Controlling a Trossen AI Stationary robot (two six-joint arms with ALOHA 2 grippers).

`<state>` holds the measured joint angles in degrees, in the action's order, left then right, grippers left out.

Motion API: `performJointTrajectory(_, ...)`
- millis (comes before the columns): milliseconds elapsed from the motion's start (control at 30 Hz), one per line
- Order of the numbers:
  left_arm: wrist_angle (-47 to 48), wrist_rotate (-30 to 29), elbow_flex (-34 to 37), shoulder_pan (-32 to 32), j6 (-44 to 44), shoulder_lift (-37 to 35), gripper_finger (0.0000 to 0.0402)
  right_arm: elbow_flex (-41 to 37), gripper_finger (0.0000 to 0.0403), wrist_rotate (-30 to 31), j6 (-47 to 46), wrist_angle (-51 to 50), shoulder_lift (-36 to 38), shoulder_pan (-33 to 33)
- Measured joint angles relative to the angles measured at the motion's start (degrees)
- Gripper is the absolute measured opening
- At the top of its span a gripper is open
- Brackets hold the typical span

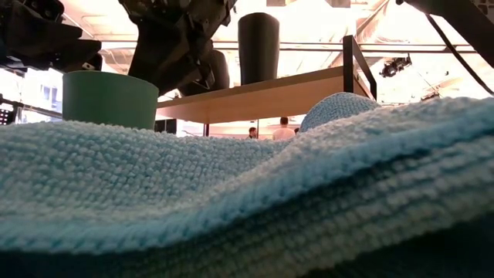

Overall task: Stack small to large cups/mugs on shelf
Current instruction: Put the green cup on the shelf

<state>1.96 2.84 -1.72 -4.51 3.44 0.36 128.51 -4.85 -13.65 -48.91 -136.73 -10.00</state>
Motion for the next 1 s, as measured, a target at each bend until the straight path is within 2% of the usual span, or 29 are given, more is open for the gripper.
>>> performJointTrajectory(133,-0.04,1.21,0.00,-0.02,-0.02,0.00,0.0124,0.00,0.0098,0.07,-0.95,-0.13,0.00,0.26)
performJointTrajectory(467,-0.10,1.23,0.00,0.00,0.00,0.00,0.0124,0.00,0.0007,0.10,-1.07,-0.17,0.00,0.44)
performJointTrajectory(1000,-0.15,1.23,0.00,0.00,0.87,0.00,0.0124,0.02,0.0001,0.27,-4.24,-2.82,0.20,0.58)
